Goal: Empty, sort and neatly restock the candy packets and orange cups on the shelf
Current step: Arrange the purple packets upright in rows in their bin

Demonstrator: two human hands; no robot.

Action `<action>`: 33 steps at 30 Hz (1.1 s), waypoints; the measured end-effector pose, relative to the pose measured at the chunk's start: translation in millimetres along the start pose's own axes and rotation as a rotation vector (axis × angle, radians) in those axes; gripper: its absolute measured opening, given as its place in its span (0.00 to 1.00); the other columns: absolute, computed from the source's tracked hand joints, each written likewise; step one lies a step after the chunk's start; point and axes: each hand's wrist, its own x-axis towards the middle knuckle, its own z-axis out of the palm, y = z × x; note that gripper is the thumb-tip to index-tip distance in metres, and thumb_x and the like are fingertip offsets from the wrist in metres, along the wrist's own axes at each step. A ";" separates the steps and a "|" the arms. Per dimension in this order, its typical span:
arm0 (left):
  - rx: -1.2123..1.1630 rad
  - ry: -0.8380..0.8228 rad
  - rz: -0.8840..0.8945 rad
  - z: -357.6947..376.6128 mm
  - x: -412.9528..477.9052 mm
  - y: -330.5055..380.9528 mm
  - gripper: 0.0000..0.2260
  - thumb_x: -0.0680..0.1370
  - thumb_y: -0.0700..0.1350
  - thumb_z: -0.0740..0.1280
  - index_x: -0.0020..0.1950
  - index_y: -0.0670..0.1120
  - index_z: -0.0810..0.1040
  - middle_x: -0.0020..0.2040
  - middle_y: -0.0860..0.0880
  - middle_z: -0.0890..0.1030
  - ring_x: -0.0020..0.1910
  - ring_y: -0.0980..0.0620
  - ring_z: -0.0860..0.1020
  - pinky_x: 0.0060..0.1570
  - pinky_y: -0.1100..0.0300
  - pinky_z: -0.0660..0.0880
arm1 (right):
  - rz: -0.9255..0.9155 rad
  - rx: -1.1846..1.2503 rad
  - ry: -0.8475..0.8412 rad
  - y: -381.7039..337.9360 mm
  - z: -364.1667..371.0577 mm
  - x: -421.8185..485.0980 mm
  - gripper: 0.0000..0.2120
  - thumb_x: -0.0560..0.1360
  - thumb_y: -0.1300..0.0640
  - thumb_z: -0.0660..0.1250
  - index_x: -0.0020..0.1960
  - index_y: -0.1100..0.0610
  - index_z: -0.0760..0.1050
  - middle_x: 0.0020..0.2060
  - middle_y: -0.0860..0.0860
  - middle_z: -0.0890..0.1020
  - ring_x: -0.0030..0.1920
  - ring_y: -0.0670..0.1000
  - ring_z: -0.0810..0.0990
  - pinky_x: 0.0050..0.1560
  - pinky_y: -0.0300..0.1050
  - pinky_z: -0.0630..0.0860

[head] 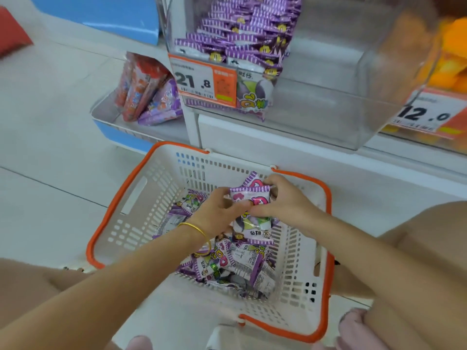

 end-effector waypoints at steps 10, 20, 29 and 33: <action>-0.303 0.253 0.052 -23.7 -28.5 4.7 0.22 0.77 0.41 0.67 0.70 0.43 0.65 0.35 0.47 0.80 0.26 0.56 0.77 0.27 0.63 0.74 | 0.005 0.505 -0.069 -13.0 28.5 -20.3 0.26 0.72 0.56 0.72 0.67 0.49 0.68 0.62 0.47 0.77 0.50 0.47 0.80 0.49 0.48 0.77; 0.290 0.316 0.240 -43.3 -28.4 7.2 0.38 0.69 0.50 0.74 0.74 0.45 0.59 0.65 0.46 0.68 0.65 0.49 0.68 0.64 0.51 0.70 | -0.187 -0.357 -0.094 -23.0 6.9 -12.9 0.32 0.70 0.55 0.75 0.70 0.50 0.66 0.62 0.41 0.71 0.62 0.42 0.69 0.58 0.36 0.64; 0.560 -0.114 0.235 -36.1 -4.7 -1.1 0.30 0.70 0.53 0.73 0.67 0.46 0.65 0.56 0.51 0.76 0.54 0.50 0.76 0.55 0.54 0.73 | -0.159 0.008 -0.125 -21.9 11.6 8.7 0.13 0.70 0.63 0.73 0.47 0.52 0.71 0.37 0.47 0.84 0.36 0.42 0.81 0.41 0.36 0.76; 0.357 -0.013 0.068 -49.1 5.0 -10.6 0.18 0.73 0.48 0.72 0.57 0.45 0.70 0.49 0.50 0.78 0.49 0.50 0.77 0.49 0.55 0.75 | 0.063 0.421 -0.001 14.8 22.0 35.2 0.07 0.79 0.54 0.63 0.52 0.58 0.74 0.42 0.52 0.82 0.37 0.49 0.80 0.39 0.41 0.79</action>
